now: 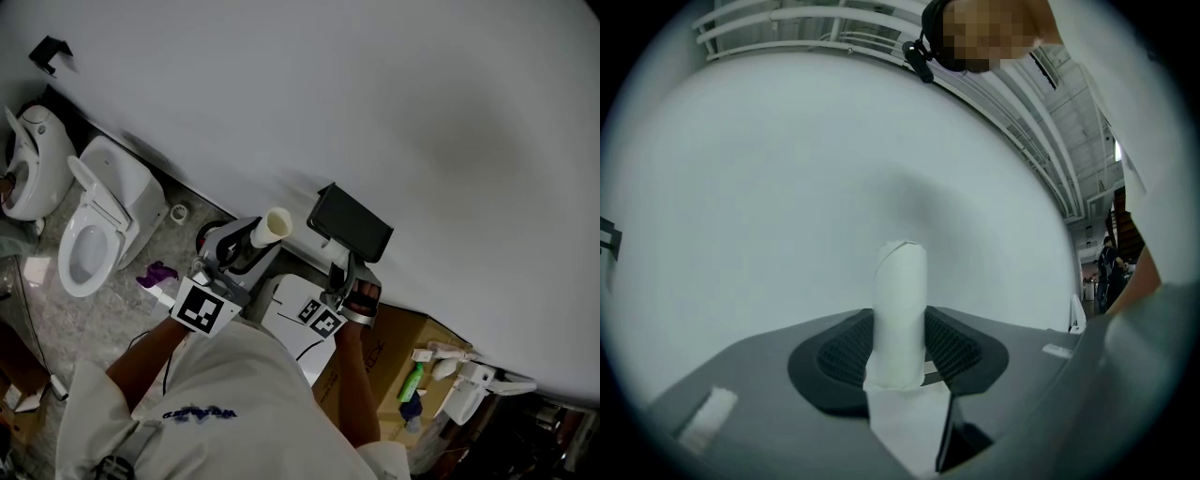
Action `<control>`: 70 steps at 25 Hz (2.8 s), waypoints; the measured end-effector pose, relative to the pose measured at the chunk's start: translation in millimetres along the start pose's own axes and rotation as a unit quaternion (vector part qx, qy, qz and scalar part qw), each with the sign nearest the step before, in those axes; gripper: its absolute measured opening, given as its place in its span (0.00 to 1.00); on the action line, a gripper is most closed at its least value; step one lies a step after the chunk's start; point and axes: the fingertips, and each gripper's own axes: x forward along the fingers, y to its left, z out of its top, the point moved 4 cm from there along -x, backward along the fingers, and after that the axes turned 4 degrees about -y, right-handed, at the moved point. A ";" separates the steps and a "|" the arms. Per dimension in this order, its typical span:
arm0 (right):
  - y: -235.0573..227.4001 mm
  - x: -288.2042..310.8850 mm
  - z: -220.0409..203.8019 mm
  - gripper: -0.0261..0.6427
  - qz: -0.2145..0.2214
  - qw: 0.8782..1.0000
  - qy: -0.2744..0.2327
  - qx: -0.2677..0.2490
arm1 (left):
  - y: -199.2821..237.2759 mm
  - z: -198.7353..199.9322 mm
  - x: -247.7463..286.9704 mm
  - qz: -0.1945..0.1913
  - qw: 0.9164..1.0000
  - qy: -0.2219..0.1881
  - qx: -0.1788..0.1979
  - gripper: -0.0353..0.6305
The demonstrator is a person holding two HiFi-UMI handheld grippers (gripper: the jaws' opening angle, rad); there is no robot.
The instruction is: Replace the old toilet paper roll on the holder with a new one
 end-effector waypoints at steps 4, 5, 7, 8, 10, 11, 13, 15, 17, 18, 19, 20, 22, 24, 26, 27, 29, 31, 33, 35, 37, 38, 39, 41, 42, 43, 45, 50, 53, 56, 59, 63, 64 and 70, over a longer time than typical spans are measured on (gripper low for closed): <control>0.6 2.5 6.3 0.46 -0.003 1.000 -0.007 0.002 | 0.6 -1.0 0.8 0.000 1.000 -0.002 0.001 0.32; 0.8 3.0 8.2 0.46 -0.003 1.000 -0.009 0.003 | 1.1 -1.4 0.8 0.000 1.000 -0.002 -0.001 0.32; 0.7 3.4 11.8 0.46 -0.003 1.000 -0.011 0.004 | 1.3 -1.7 0.6 0.002 1.000 -0.002 -0.004 0.32; 0.6 3.8 13.5 0.46 -0.003 1.000 -0.013 0.004 | 1.3 -1.9 0.6 0.003 1.000 -0.002 -0.006 0.32; 0.5 4.9 17.0 0.46 -0.003 1.000 -0.018 0.004 | 1.1 -2.9 0.7 0.002 1.000 0.000 -0.005 0.32; 0.5 5.5 18.5 0.46 -0.002 1.000 -0.020 0.005 | 1.0 -3.4 0.8 0.001 1.000 0.001 -0.003 0.32; 0.2 6.3 22.2 0.46 0.000 1.000 -0.024 0.006 | 1.1 -3.3 1.1 0.001 1.000 0.002 -0.004 0.32; 0.5 6.2 27.0 0.46 0.001 1.000 -0.027 0.010 | 1.4 -3.4 0.6 0.001 1.000 0.003 -0.004 0.32; 1.3 6.4 30.5 0.46 0.000 1.000 -0.027 0.011 | 1.5 -4.7 0.0 0.000 1.000 0.006 -0.004 0.32; 1.5 6.9 32.1 0.46 0.000 1.000 -0.027 0.010 | 1.6 -5.3 0.1 0.000 1.000 0.007 -0.004 0.32; 1.7 7.6 33.9 0.46 0.000 1.000 -0.028 0.010 | 1.9 -5.6 0.4 -0.001 1.000 0.007 -0.004 0.32; 1.8 8.3 35.7 0.46 0.000 1.000 -0.030 0.010 | 2.2 -5.6 0.9 -0.001 1.000 0.006 -0.005 0.32; 1.5 9.2 39.2 0.46 0.000 0.999 -0.033 0.010 | 2.4 -5.5 1.7 -0.002 1.000 0.006 -0.005 0.32; 1.0 9.5 42.0 0.46 -0.001 0.999 -0.036 0.009 | 1.3 -5.6 2.5 -0.006 1.000 0.008 -0.004 0.32; 1.3 10.2 44.3 0.46 -0.001 0.999 -0.038 0.009 | 0.4 -5.4 3.5 -0.007 1.000 0.007 -0.005 0.32; 1.5 10.7 45.4 0.46 0.000 0.999 -0.039 0.009 | 0.2 -5.4 4.0 -0.008 1.000 0.007 -0.005 0.32; 1.0 11.5 48.1 0.46 -0.001 0.999 -0.043 0.010 | -0.1 -5.5 4.9 -0.009 1.000 0.007 -0.004 0.32; 0.6 11.6 50.4 0.46 -0.002 0.999 -0.043 0.012 | -0.5 -5.3 5.2 -0.010 1.000 0.010 -0.003 0.32; 0.6 11.4 51.6 0.45 -0.004 0.999 -0.042 0.013 | -1.7 -5.7 5.3 -0.011 1.000 0.012 -0.002 0.32; 0.7 12.2 52.1 0.45 -0.006 0.999 -0.041 0.014 | -2.7 -5.9 6.3 -0.012 1.000 0.012 -0.002 0.32; 1.0 12.9 52.6 0.45 -0.006 0.999 -0.041 0.014 | -3.3 -5.9 7.6 -0.013 1.000 0.011 -0.003 0.32; 1.0 12.9 53.0 0.45 -0.007 0.999 -0.041 0.012 | -3.8 -5.9 8.2 -0.014 1.000 0.012 -0.004 0.32; 1.0 12.9 53.4 0.45 -0.007 0.999 -0.042 0.011 | -4.5 -5.9 8.9 -0.015 1.000 0.012 -0.004 0.32; 0.8 12.9 53.0 0.45 -0.007 0.999 -0.042 0.009 | -6.9 -5.1 10.9 -0.018 1.000 0.012 -0.003 0.32; 0.5 12.7 52.5 0.45 -0.005 0.999 -0.042 0.012 | -8.3 -4.2 11.9 -0.019 1.000 0.012 -0.003 0.32; -0.3 12.3 52.2 0.46 -0.002 0.999 -0.042 0.021 | -9.5 -3.2 12.7 -0.020 1.000 0.013 -0.002 0.32; -3.2 10.6 52.6 0.48 0.003 0.998 -0.043 0.049 | -10.0 -1.4 14.0 -0.020 1.000 0.016 -0.001 0.32; -13.4 -11.3 52.0 0.52 -0.002 0.991 -0.041 0.129 | -8.6 0.7 19.1 -0.024 1.000 0.017 0.011 0.32; -27.0 -31.3 45.9 0.50 -0.010 0.979 -0.039 0.198 | -9.2 6.0 22.8 -0.023 1.000 0.016 0.010 0.32; -45.8 -46.8 29.8 0.46 -0.015 0.957 -0.029 0.287 | -11.5 11.4 28.5 -0.027 0.999 0.014 0.012 0.32; -61.4 -59.6 5.1 0.42 -0.028 0.925 -0.013 0.378 | -14.8 15.8 34.0 -0.035 0.999 0.011 0.016 0.32; -78.5 -75.3 -31.2 0.34 -0.051 0.873 -0.001 0.485 | -21.0 16.1 40.7 -0.055 0.998 0.017 0.031 0.32; -84.2 -77.8 -39.4 0.33 -0.056 0.861 -0.003 0.506 | -23.2 17.2 43.9 -0.057 0.998 0.016 0.031 0.32; -108.8 -94.8 -68.4 0.22 -0.096 0.819 -0.019 0.565 | -33.0 24.2 58.5 -0.068 0.997 0.009 0.024 0.32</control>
